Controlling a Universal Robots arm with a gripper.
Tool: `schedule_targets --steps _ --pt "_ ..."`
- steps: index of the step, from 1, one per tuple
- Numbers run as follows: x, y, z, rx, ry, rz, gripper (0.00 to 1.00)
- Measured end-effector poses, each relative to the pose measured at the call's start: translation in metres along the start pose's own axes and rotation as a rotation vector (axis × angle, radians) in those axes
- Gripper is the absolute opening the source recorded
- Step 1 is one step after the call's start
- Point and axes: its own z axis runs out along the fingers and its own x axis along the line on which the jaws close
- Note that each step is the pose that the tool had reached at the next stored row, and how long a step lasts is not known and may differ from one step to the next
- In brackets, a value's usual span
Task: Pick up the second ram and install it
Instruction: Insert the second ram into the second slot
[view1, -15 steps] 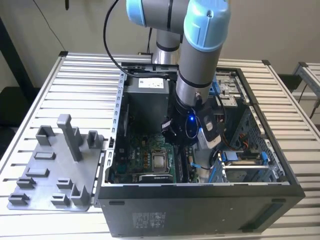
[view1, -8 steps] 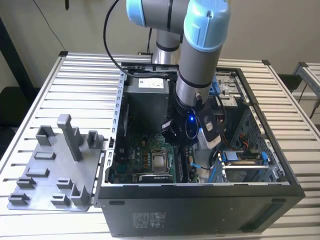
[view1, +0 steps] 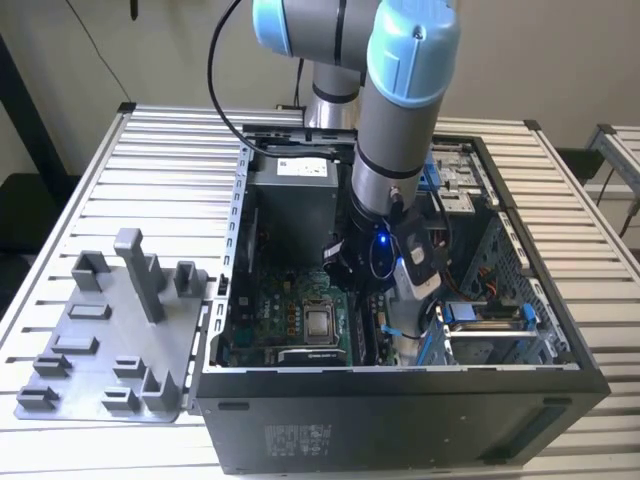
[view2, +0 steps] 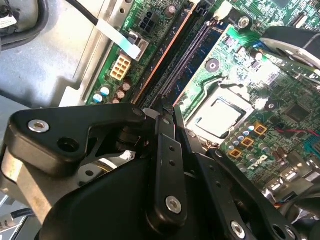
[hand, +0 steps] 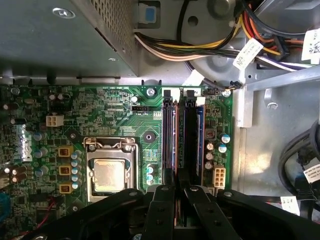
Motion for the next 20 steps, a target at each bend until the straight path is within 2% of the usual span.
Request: schedule_targets --steps 20 --pt "-0.0022 0.0007 0.0033 -0.0003 -0.0001 0.003 0.14"
